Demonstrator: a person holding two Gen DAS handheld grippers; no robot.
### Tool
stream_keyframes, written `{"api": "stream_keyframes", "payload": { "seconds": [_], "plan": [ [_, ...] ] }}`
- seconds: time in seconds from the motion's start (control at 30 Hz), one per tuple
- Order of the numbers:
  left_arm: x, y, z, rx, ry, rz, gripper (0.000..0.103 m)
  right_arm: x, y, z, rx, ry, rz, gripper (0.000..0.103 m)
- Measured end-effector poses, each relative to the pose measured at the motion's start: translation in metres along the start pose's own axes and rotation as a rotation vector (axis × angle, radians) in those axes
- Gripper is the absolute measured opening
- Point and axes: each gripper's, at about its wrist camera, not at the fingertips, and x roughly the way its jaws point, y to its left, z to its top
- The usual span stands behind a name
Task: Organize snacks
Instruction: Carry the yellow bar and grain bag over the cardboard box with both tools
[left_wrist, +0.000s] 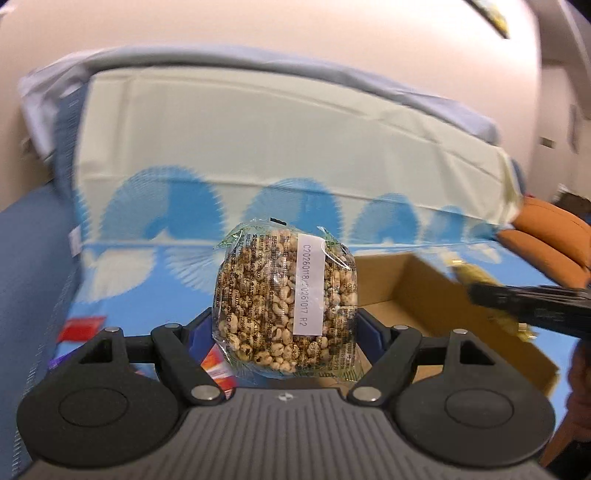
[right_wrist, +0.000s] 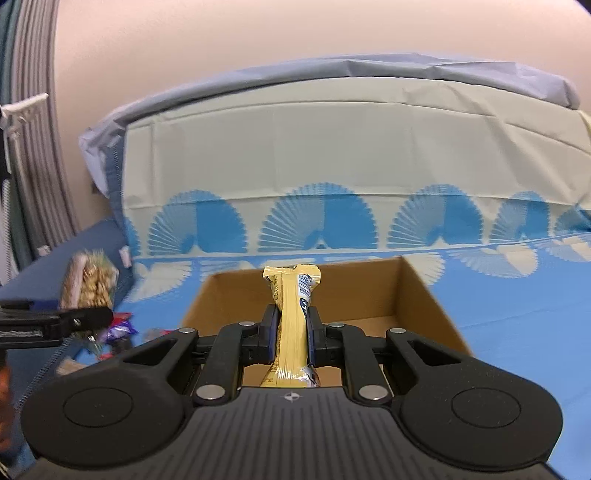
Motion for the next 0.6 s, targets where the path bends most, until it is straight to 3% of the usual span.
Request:
{"api": "stream_keyframes", "payload": {
  "seconds": [0.2,0.33,0.6],
  "plan": [
    [0.012,-0.05,-0.014,0.035,0.012,-0.092,0.082,-0.003,-0.023,-0.006,-0.011,0.012,-0.064,0.016],
    [0.011,-0.08,-0.026,0.123,0.011,-0.15,0.082,-0.007,-0.038,-0.011,-0.005,0.024,-0.096,0.016],
    [0.01,-0.095,-0.032,0.154,-0.016,-0.206,0.082,-0.008,-0.048,-0.014,0.025,0.032,-0.116,0.016]
  ]
}}
